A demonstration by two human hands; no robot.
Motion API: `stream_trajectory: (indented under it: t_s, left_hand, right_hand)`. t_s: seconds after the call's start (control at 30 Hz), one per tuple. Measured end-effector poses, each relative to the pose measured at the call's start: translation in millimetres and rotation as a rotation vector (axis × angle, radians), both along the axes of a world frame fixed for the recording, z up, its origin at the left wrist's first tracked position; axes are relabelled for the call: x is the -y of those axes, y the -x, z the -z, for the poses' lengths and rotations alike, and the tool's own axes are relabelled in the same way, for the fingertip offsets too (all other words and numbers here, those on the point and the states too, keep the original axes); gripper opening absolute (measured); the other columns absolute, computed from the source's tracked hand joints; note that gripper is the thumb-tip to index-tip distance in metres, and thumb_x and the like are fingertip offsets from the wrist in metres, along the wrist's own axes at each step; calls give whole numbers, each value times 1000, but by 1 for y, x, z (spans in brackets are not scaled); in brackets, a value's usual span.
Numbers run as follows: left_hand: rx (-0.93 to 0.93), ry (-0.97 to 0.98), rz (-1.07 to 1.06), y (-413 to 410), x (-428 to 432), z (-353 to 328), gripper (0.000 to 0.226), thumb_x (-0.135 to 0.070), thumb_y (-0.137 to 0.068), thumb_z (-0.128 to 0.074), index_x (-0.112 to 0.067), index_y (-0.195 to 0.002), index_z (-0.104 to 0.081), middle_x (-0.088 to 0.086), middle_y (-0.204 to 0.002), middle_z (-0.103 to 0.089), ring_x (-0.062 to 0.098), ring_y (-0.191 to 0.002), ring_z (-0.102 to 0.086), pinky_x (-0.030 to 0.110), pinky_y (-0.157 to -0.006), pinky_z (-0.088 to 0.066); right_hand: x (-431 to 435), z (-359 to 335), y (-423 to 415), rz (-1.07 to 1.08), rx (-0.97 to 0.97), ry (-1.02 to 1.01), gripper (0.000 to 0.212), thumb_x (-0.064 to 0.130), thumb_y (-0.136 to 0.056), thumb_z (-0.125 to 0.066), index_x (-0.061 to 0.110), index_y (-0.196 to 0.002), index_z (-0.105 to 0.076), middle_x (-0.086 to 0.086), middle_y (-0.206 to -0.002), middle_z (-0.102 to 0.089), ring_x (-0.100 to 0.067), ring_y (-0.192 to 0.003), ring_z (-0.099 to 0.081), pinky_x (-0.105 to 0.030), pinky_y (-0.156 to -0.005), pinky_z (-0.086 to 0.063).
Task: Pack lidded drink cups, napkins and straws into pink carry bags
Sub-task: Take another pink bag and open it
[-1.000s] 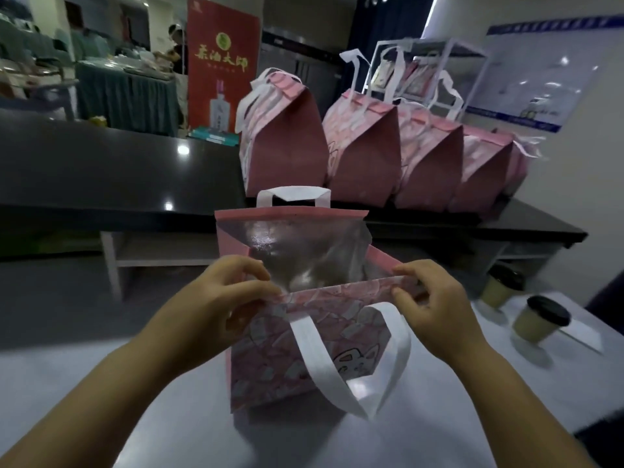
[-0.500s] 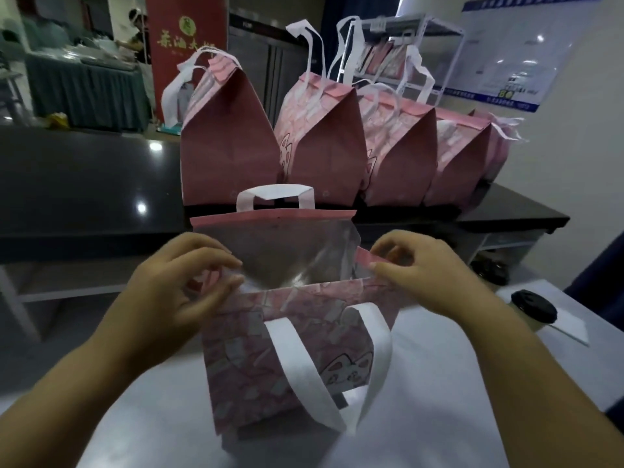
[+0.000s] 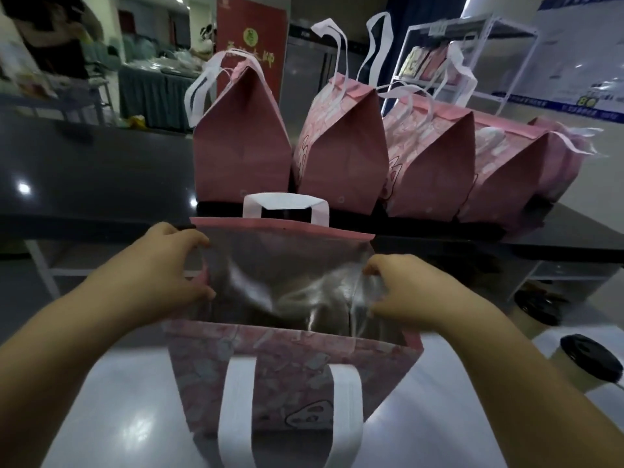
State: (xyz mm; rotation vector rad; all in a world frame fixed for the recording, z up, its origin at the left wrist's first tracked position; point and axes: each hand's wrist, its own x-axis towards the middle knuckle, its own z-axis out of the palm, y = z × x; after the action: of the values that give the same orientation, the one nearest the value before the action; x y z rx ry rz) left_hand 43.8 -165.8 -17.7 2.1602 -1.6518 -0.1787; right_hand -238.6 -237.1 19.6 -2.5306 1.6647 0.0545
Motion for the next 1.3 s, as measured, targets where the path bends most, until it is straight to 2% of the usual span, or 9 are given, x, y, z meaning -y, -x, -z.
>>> stream_trajectory:
  t_s: [0.17,0.23,0.33,0.47,0.7,0.8,0.93,1.13,1.3]
  left_hand:
    - [79,-50,87,26,-10,-11,49,-33,-74,-67,-35,-119,-48,-9,-120,-49,12,-94,-55,29,-74,-48]
    - [105,-63,86,35,-15,-12,53,-32,-76,-67,-38,-124,-44,-13,-125,-46,10,-96,-54,26,-73,-46]
    - [152,-91,58,50,-18,-10,65,-32,-74,-69,-38,-130,-36,-14,-129,-43,9,-100,-52,22,-71,-44]
    - [196,-128,19,60,-13,-1,60,-32,-73,-69,-34,-126,-40,-10,-126,-47,12,-97,-54,22,-68,-40]
    - [154,-70,15,62,-14,-3,52,-41,-68,-68,-39,-114,-45,-13,-114,-50,9,-88,-51,26,-69,-42]
    - [148,-86,25,60,-12,2,48,-36,-69,-67,-36,-113,-46,-12,-113,-50,10,-89,-53,26,-68,-43]
    - [15,-56,40,54,-7,6,43,-32,-74,-66,-32,-114,-51,-6,-116,-51,10,-89,-51,28,-74,-44]
    - [18,33,22,48,-18,-3,65,-47,-73,-68,-30,-130,-44,-1,-128,-45,10,-91,-47,29,-76,-45]
    - [97,277,140,70,-32,-35,46,-43,-71,-68,-29,-113,-57,-10,-102,-49,11,-90,-50,31,-74,-44]
  right_hand:
    - [6,5,16,-29,-99,42,33,16,-80,-59,22,-112,-52,-3,-105,-58,-22,-87,-58,-38,-75,-54]
    - [10,6,21,-42,-105,51,28,20,-80,-59,21,-108,-54,-3,-101,-58,-22,-84,-58,-38,-73,-54]
    - [15,12,27,-71,-146,56,35,8,-78,-56,17,-112,-52,-5,-106,-56,-24,-86,-57,-33,-63,-46]
    - [19,28,27,-110,-164,37,32,2,-78,-57,15,-107,-51,-6,-103,-55,-26,-85,-57,-33,-62,-44]
    - [21,27,33,-122,-72,35,40,13,-76,-56,17,-115,-49,-3,-107,-54,-23,-89,-56,-32,-65,-46]
    - [17,30,31,-113,-53,42,41,14,-77,-55,18,-117,-48,-3,-112,-54,-25,-93,-56,-32,-66,-43]
    - [16,37,26,-88,-19,21,41,20,-83,-55,24,-123,-46,0,-120,-50,-23,-95,-55,-33,-71,-46]
    - [10,20,39,-50,251,155,35,45,-83,-62,32,-115,-56,7,-114,-52,-16,-93,-55,-35,-77,-49]
    - [-10,1,63,-54,520,354,22,36,-82,-68,25,-101,-66,8,-97,-66,-12,-87,-60,-39,-78,-53]
